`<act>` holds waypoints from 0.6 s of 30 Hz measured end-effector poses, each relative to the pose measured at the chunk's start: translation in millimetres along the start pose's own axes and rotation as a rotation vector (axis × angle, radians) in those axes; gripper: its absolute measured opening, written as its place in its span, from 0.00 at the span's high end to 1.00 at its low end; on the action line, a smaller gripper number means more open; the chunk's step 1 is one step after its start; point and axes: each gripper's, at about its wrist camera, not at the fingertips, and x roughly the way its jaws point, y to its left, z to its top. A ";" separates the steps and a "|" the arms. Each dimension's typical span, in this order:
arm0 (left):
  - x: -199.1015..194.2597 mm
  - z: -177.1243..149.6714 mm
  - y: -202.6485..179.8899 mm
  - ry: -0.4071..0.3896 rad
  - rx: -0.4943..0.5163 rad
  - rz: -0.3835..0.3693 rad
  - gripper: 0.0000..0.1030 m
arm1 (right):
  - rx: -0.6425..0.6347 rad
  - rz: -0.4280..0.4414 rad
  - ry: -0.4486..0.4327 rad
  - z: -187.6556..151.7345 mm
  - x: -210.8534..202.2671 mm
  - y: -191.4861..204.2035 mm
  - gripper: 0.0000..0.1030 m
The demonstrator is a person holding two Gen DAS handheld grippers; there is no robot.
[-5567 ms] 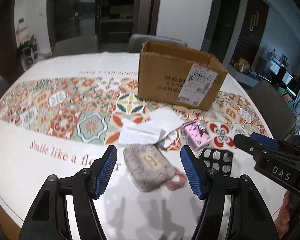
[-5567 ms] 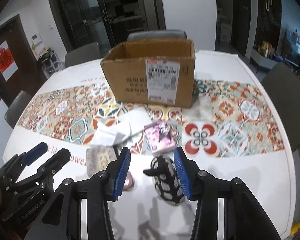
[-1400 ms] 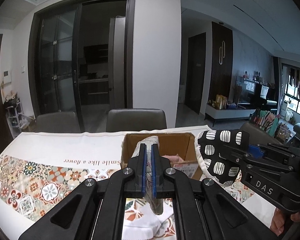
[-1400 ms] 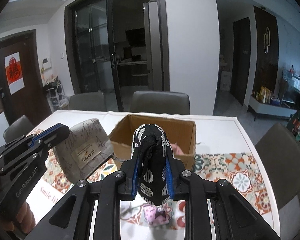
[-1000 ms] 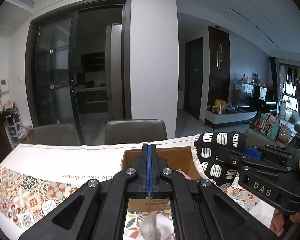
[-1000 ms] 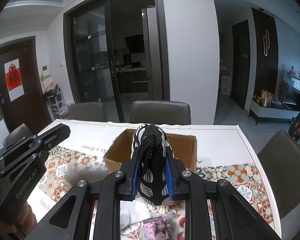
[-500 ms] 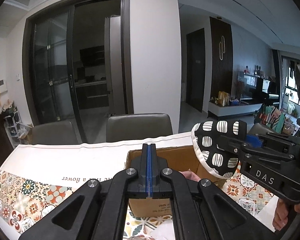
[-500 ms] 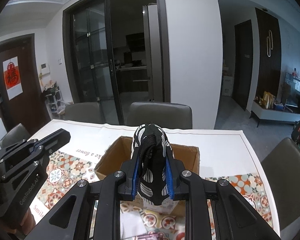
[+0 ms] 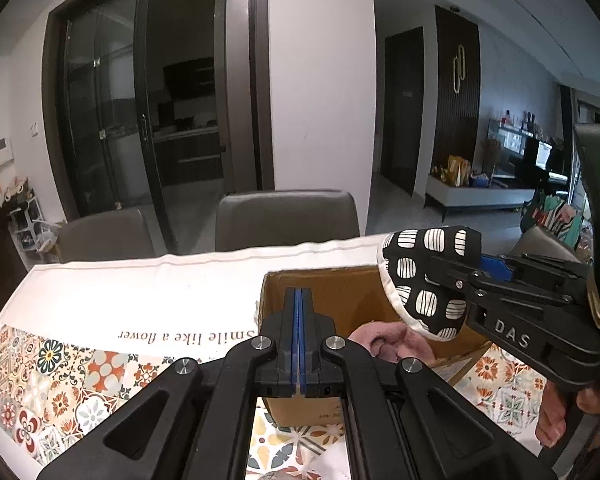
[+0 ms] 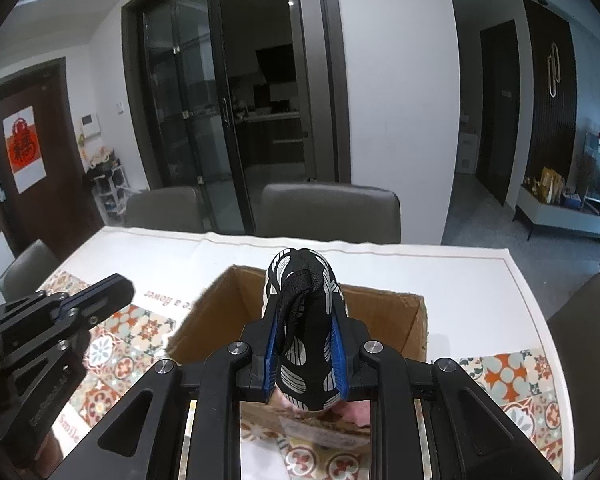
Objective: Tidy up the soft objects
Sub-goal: 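Open both tools to drop the pouch and patterned slipper into the box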
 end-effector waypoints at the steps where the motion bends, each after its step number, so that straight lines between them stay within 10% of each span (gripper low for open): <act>1: 2.2 -0.3 -0.2 0.005 0.001 0.002 0.97 | -0.001 0.003 0.010 -0.7 6.0 -2.0 0.77; 18: 3.4 -10.8 3.3 0.040 0.004 0.043 0.68 | -0.037 -0.017 0.055 -6.1 25.1 4.7 0.52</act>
